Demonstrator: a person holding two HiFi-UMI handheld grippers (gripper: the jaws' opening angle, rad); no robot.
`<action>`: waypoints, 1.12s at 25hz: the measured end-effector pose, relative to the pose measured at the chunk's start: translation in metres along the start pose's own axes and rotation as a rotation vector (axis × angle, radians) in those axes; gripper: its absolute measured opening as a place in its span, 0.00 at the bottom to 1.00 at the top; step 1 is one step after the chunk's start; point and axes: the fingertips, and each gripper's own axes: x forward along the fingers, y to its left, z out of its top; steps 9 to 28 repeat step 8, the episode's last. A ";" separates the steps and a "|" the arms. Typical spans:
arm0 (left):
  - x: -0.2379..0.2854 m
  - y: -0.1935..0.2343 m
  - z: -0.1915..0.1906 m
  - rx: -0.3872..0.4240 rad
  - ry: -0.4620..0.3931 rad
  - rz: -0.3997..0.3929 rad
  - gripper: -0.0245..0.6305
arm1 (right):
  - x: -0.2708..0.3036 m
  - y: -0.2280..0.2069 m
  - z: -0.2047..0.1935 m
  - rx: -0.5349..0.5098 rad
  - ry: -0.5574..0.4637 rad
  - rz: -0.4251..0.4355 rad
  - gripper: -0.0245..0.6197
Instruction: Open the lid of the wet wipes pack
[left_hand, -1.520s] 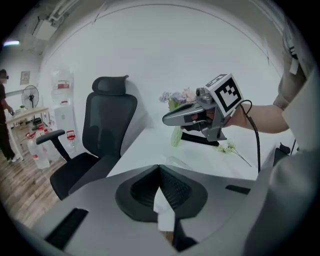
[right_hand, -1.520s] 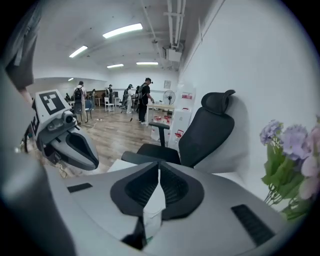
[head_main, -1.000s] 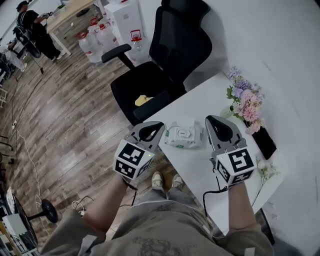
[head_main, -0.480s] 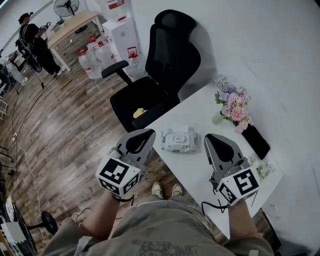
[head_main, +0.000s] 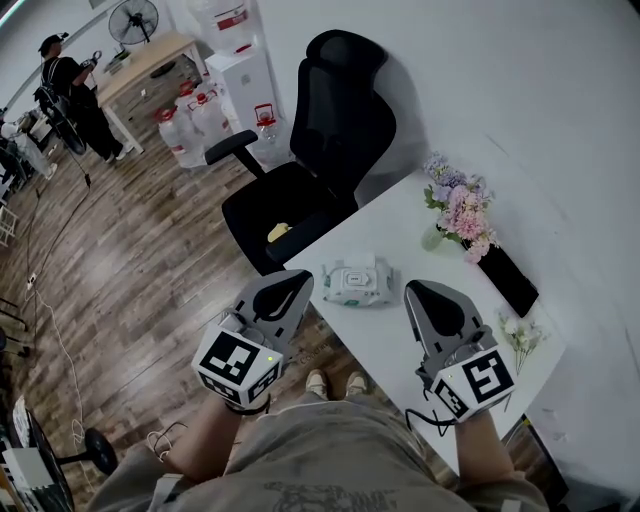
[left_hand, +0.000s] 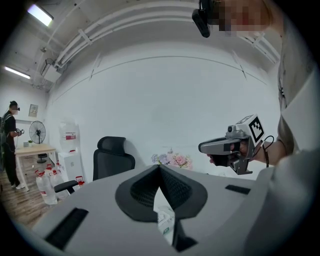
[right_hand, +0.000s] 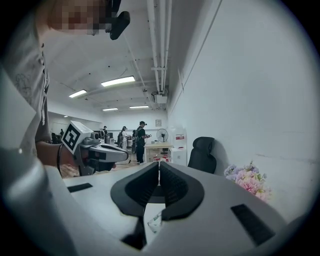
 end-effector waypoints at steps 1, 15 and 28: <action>-0.001 -0.001 0.000 0.000 0.001 0.000 0.06 | -0.001 0.001 0.001 -0.004 -0.002 0.000 0.09; -0.003 -0.005 -0.005 0.000 0.009 0.004 0.06 | -0.005 0.001 0.000 -0.019 -0.003 0.001 0.09; -0.003 -0.005 -0.005 0.000 0.009 0.004 0.06 | -0.005 0.001 0.000 -0.019 -0.003 0.001 0.09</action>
